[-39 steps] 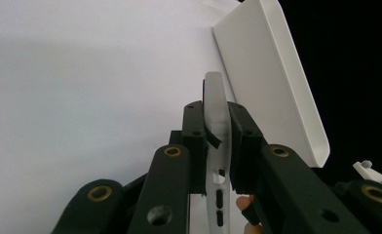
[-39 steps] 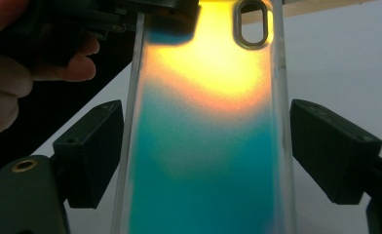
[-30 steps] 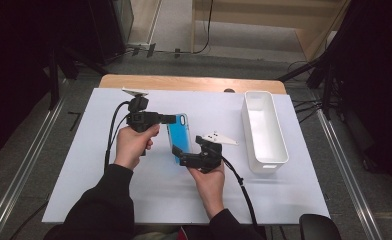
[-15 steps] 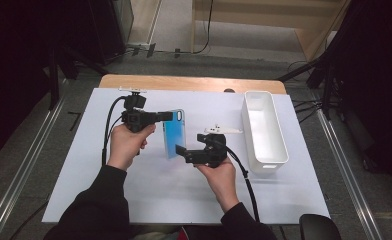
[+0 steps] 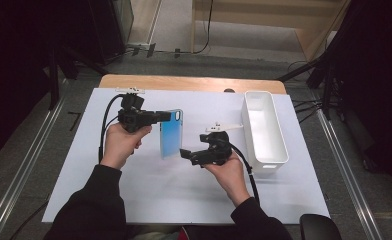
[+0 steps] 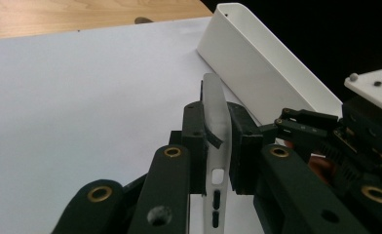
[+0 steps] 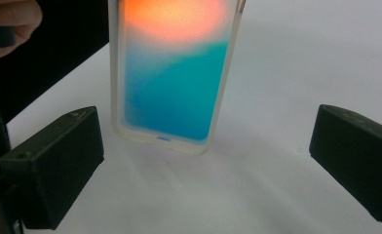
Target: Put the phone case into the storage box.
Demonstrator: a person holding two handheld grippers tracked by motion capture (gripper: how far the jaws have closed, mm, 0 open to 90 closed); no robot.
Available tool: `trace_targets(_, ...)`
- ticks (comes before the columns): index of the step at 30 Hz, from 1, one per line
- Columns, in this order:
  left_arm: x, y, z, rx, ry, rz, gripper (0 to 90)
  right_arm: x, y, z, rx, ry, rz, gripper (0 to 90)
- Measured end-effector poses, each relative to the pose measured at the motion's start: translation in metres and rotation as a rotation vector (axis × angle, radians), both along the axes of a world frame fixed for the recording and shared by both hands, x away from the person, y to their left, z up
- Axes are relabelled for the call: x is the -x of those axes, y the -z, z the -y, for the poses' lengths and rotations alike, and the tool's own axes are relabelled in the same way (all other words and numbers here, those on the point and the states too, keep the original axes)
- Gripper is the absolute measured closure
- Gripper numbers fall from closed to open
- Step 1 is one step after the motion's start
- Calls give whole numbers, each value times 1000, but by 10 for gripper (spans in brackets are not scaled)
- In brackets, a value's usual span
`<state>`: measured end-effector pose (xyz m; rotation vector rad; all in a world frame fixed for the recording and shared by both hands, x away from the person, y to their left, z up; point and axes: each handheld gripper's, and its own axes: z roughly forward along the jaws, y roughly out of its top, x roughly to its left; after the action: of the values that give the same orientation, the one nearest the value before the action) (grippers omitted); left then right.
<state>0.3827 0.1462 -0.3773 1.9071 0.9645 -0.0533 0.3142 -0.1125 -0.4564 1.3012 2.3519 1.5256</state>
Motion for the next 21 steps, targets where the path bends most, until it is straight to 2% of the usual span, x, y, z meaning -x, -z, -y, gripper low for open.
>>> trace_targets(2, 1, 0, 0, -4, 17, 10, 795, 0, -1, 2, -2, -13, -2, 0)
trace_targets(7, 3, 1, 2, -7, 61, 17, 795, 2, -2, 6, 32, -52, 9, 0)
trace_targets(12, 9, 1, 3, -1, 91, 46, 795, 5, -4, 11, 28, -72, 16, 0)
trace_targets(17, 17, 4, 3, 5, 86, 70, 795, 6, -8, 14, 24, -64, 27, 0)
trace_targets(21, 26, 11, 4, -2, 52, 101, 794, 7, -9, 14, 23, -56, 45, 0)
